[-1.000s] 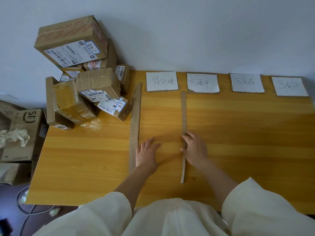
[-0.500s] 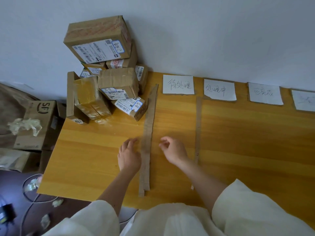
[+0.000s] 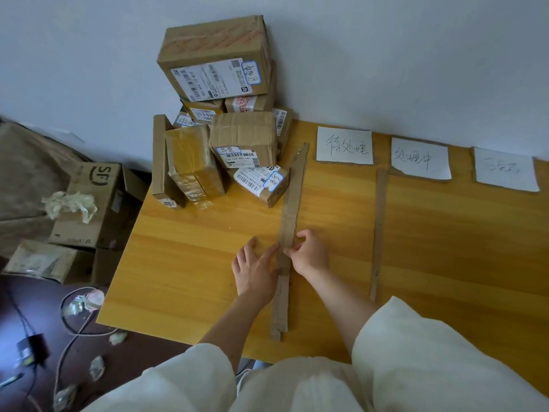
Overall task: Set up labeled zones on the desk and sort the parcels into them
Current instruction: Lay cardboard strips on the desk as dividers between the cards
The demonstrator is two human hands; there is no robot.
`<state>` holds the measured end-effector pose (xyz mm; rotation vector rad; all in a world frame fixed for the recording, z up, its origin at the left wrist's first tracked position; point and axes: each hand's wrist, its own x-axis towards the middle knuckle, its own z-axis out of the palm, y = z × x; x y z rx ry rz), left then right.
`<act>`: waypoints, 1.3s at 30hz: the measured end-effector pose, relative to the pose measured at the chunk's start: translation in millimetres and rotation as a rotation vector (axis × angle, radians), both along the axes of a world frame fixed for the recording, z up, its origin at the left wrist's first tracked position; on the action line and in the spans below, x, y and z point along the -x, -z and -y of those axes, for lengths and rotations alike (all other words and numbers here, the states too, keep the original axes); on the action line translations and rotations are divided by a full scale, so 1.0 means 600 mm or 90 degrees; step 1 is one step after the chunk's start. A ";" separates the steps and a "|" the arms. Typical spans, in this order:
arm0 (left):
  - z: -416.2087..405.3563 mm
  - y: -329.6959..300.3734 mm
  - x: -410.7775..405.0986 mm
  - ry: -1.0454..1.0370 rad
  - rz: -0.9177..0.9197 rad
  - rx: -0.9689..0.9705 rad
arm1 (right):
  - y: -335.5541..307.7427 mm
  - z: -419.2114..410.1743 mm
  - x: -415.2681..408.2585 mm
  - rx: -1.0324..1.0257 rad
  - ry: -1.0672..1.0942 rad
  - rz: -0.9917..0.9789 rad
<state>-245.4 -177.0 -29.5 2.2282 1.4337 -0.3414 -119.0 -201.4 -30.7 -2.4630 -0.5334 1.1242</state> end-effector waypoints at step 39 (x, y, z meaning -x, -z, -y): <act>-0.007 -0.018 -0.009 -0.065 0.042 0.047 | -0.060 0.045 -0.028 -0.096 0.036 -0.036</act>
